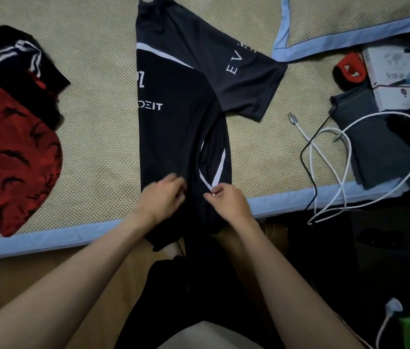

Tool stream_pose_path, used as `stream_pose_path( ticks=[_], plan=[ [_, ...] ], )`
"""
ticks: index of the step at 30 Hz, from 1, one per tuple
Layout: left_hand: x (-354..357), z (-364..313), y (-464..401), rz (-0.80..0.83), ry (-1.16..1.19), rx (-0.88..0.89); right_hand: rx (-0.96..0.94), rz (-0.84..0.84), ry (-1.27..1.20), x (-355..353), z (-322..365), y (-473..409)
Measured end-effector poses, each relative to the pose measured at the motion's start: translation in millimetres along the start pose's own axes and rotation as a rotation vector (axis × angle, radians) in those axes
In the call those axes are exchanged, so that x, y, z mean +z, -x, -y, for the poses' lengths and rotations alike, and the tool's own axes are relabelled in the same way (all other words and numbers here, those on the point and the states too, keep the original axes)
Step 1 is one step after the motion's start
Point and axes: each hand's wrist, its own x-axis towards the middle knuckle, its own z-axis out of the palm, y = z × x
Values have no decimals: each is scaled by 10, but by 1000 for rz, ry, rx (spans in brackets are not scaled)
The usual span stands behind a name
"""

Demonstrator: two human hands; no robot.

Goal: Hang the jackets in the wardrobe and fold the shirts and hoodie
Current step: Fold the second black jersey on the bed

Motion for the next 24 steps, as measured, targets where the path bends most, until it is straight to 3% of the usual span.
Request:
stream_pose_path(
  ticks=[3,7,11,14,20,24],
  plan=[
    [-440,-229,-894,-126,-194,186,-10,-15,112,54,152,-98],
    [-843,-349,-1646,123,-635,385,-105,-161,127,100,111,-137],
    [-952,-400,-1937,334,-876,532,-160,-186,104,103,15,-219],
    [-1043,-470,-2072,325,-883,535,-180,-157,64,104,-80,-278],
    [-1151,-591,-2302,436,-814,374,-200,-135,-126,26,-324,-302],
    [-1165,-666,-2362,334,-905,362,-183,-45,-251,-22,-448,-311]
  ],
)
